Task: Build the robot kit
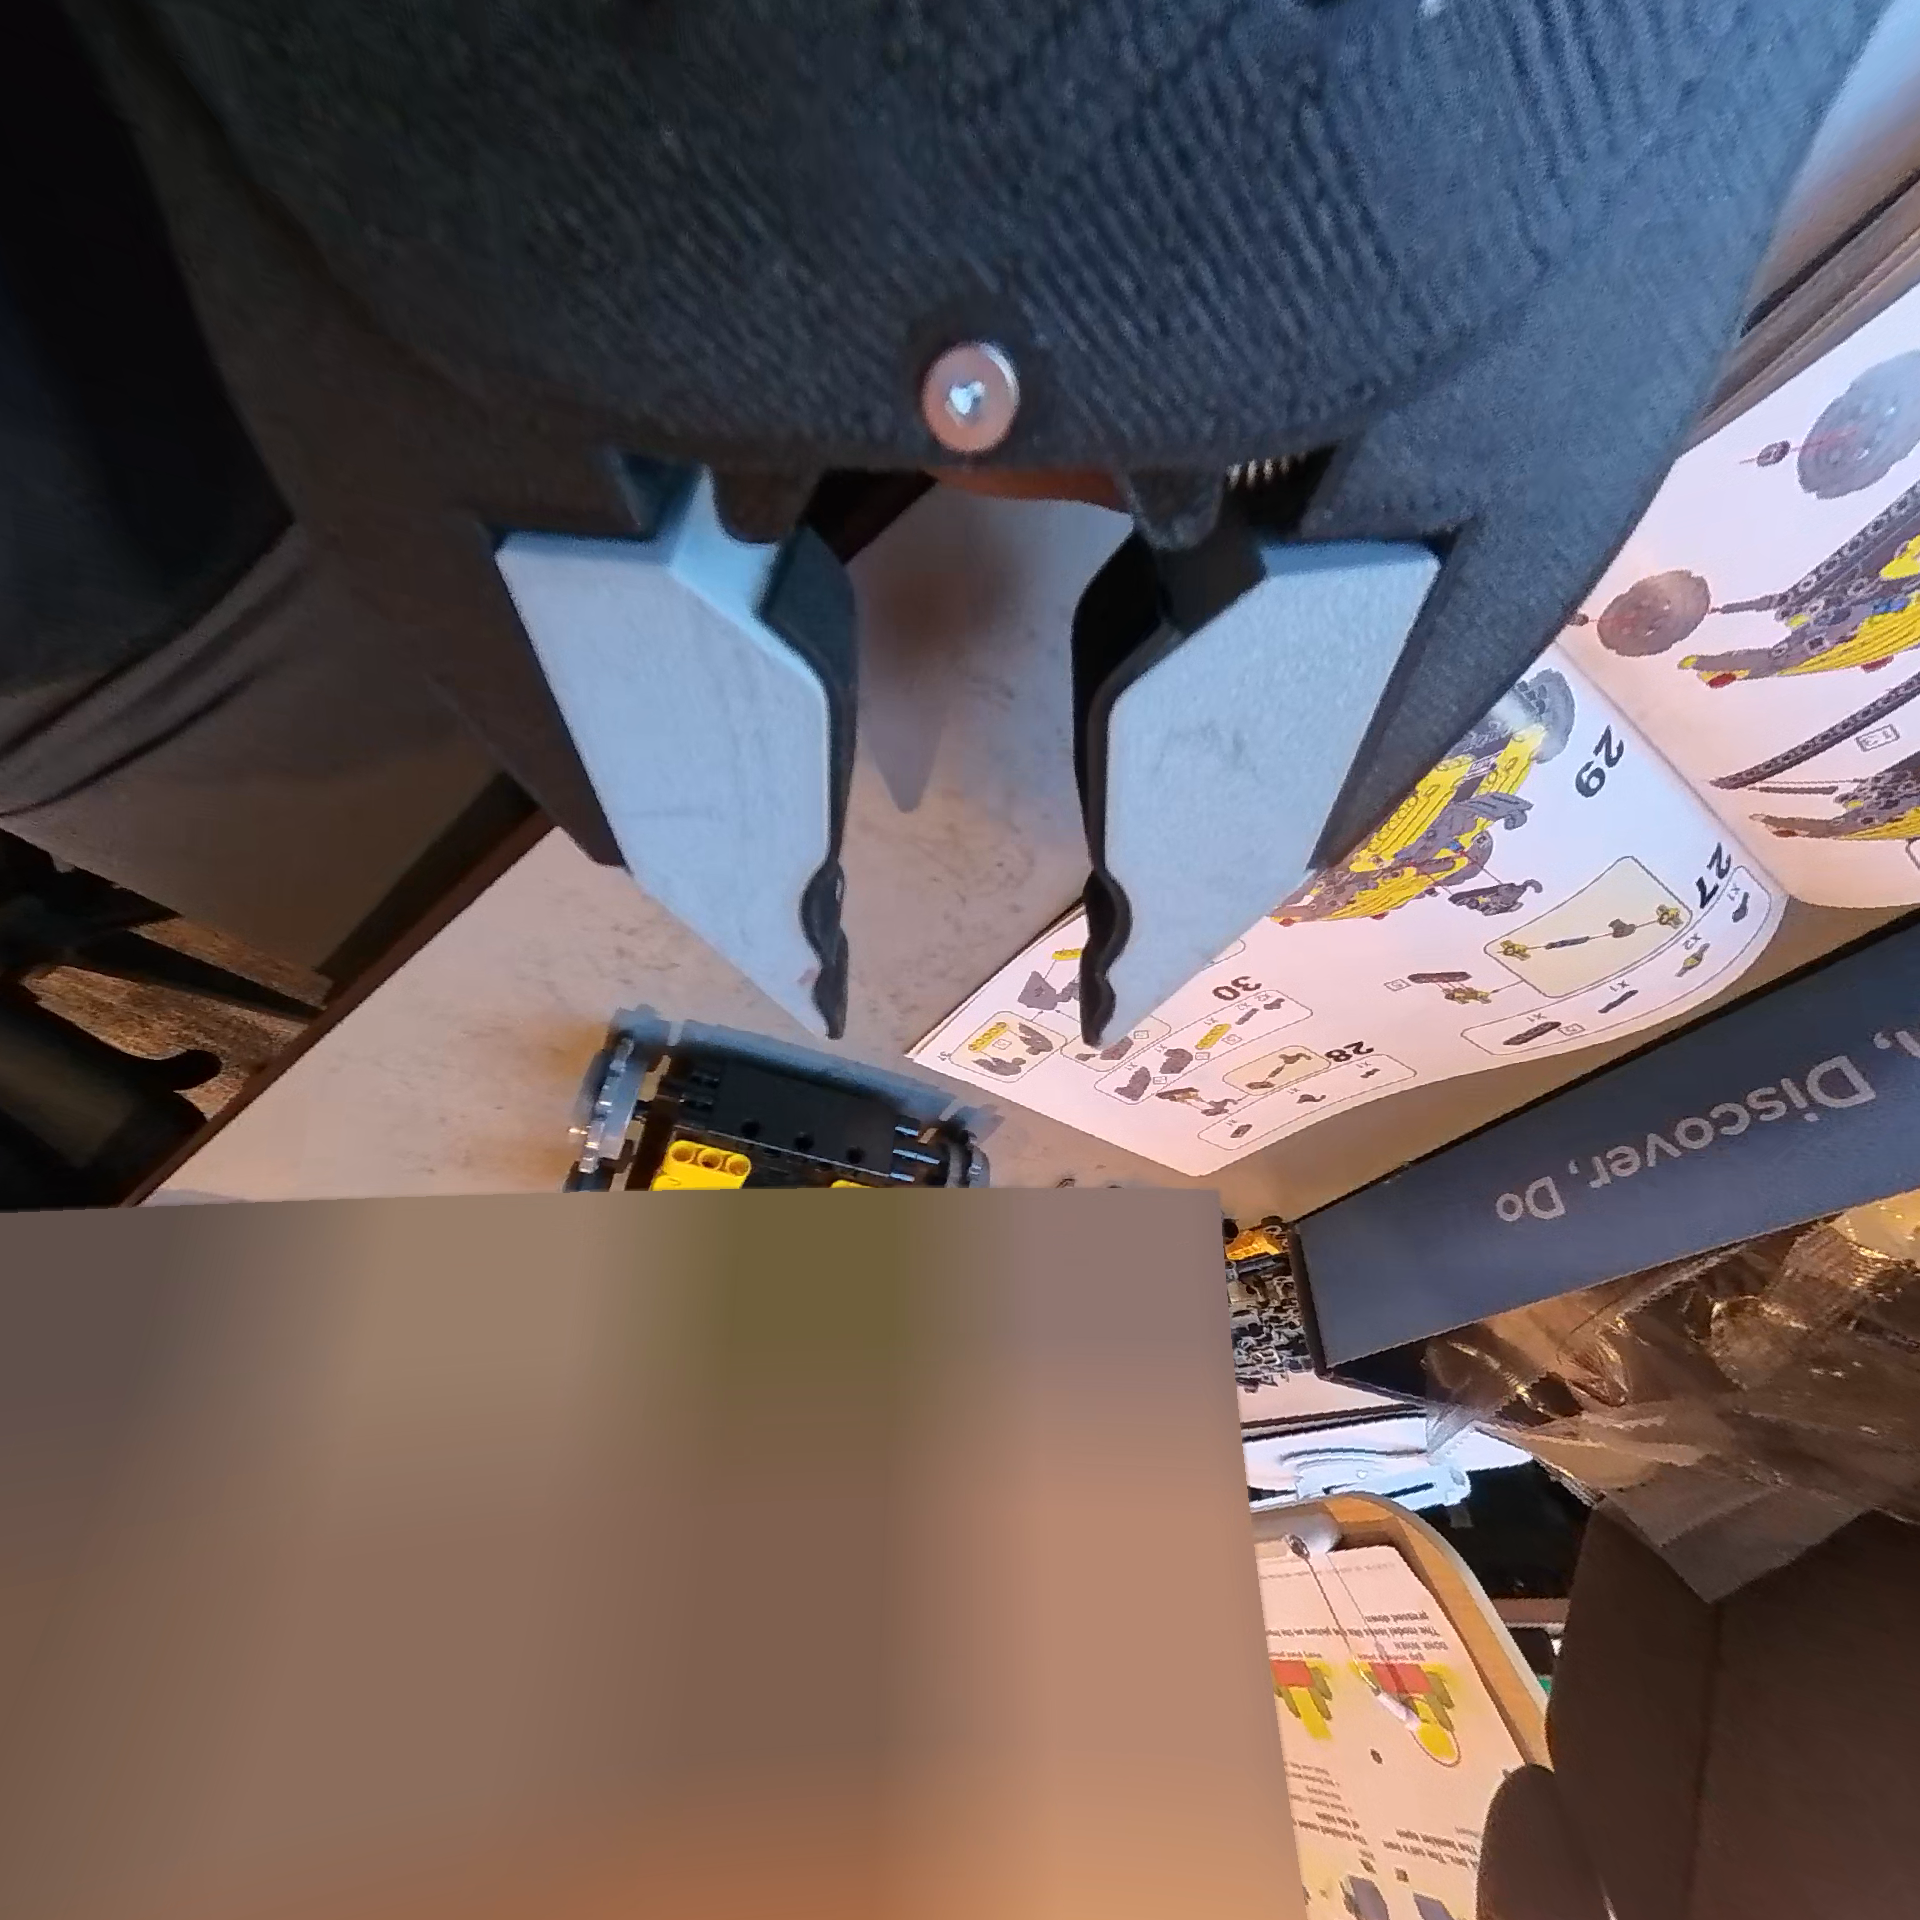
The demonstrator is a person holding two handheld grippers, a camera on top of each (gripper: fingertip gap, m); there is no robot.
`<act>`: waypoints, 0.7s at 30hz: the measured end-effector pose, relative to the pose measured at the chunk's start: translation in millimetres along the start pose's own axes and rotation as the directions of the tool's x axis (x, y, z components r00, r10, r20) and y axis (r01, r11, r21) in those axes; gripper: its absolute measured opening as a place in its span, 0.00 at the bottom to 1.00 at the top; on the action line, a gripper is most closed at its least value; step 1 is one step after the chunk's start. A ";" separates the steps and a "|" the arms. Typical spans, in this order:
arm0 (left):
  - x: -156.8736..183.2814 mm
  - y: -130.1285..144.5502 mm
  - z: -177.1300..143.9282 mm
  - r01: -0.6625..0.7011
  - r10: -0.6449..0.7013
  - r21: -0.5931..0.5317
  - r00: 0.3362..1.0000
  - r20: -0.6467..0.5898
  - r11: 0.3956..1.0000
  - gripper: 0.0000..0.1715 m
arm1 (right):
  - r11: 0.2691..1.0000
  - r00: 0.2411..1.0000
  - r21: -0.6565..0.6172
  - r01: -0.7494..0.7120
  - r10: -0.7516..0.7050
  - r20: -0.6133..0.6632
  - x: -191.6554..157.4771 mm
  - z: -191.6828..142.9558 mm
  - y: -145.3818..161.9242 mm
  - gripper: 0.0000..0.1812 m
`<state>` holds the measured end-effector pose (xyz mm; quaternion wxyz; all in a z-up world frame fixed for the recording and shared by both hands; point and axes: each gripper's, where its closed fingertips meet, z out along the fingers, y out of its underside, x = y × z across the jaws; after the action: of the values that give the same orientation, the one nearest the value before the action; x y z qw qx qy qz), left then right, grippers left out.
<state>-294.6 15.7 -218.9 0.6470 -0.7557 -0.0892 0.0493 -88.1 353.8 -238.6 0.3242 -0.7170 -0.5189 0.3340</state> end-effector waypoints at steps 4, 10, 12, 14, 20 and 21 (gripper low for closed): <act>-0.4 -0.6 0.2 0.008 -0.007 0.004 1.000 -0.003 1.000 0.25 | 1.000 1.000 0.000 0.006 -0.006 -0.014 1.9 2.6 -0.2 0.21; -1.3 -1.1 0.1 0.021 -0.021 0.008 1.000 -0.007 1.000 0.25 | 1.000 0.999 0.031 0.001 0.000 -0.034 5.2 2.7 -4.2 0.21; -1.8 -1.2 -0.1 0.025 -0.025 0.009 1.000 -0.006 1.000 0.25 | 0.999 0.999 0.050 -0.006 0.008 -0.043 7.1 1.9 -5.6 0.21; -2.1 -1.2 -0.2 0.026 -0.026 0.009 1.000 -0.005 1.000 0.25 | 0.997 0.999 0.076 -0.021 0.024 -0.041 7.6 1.2 -6.7 0.20; -3.0 -1.4 -0.8 0.031 -0.031 0.011 1.000 -0.002 0.999 0.25 | 0.997 0.999 0.060 -0.038 0.039 -0.022 2.3 -0.6 4.9 0.21; -2.9 -1.4 -0.7 0.033 -0.033 0.011 0.999 -0.003 0.999 0.25 | 0.997 0.999 0.063 -0.038 0.039 -0.019 -0.1 -2.6 5.6 0.21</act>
<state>-297.4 14.6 -217.6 0.6520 -0.7505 -0.1004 0.0381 -83.0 352.0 -241.6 0.3455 -0.7197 -0.4908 0.3489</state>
